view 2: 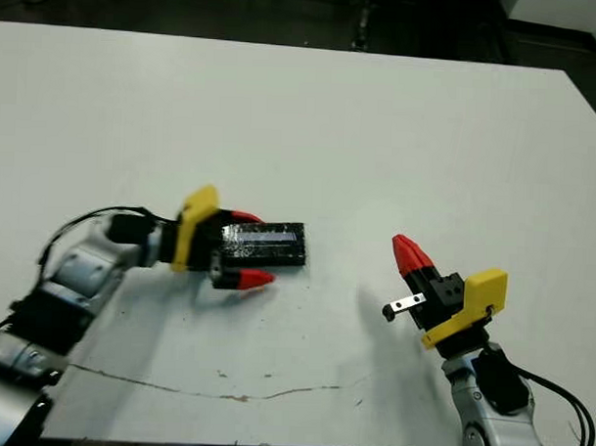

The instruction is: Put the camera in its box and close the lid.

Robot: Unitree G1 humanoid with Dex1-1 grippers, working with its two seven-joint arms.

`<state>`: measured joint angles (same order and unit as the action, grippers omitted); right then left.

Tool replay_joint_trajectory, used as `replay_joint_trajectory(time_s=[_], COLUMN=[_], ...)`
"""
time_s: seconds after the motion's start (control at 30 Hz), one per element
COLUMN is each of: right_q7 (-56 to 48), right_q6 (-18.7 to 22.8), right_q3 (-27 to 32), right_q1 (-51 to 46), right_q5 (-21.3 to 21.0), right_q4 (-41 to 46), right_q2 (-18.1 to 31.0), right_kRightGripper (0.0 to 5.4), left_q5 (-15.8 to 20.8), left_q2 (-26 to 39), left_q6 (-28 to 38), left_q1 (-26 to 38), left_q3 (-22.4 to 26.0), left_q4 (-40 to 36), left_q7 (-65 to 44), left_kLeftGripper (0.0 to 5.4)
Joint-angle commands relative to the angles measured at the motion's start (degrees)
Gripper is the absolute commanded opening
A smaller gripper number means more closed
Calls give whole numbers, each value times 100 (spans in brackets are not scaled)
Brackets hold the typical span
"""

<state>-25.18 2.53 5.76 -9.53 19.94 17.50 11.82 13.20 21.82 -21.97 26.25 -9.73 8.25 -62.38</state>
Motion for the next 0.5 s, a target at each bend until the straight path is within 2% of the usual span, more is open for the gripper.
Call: replay_joint_trajectory(time_s=[0.03, 0.23, 0.37, 0.5], right_q7=[-14, 26, -55, -71], right_q6=[22, 142, 24, 80], right_q3=[48, 43, 53, 60], right_q1=[-12, -19, 9, 13], right_q5=[14, 33, 48, 104], right_q4=[-26, 46, -28, -30], right_q2=[90, 93, 83, 73], right_kRightGripper=[0, 0, 0, 0], left_q5=[345, 787, 711, 652], left_q2=[325, 558, 622, 656], left_q6=[-160, -282, -62, 85], left_q1=[-343, -704, -952, -1214], left_q3=[425, 1122, 1442, 1730], left_q4=[-366, -644, -679, -777], left_q7=[31, 424, 920, 1409], left_kLeftGripper=[539, 539, 539, 539])
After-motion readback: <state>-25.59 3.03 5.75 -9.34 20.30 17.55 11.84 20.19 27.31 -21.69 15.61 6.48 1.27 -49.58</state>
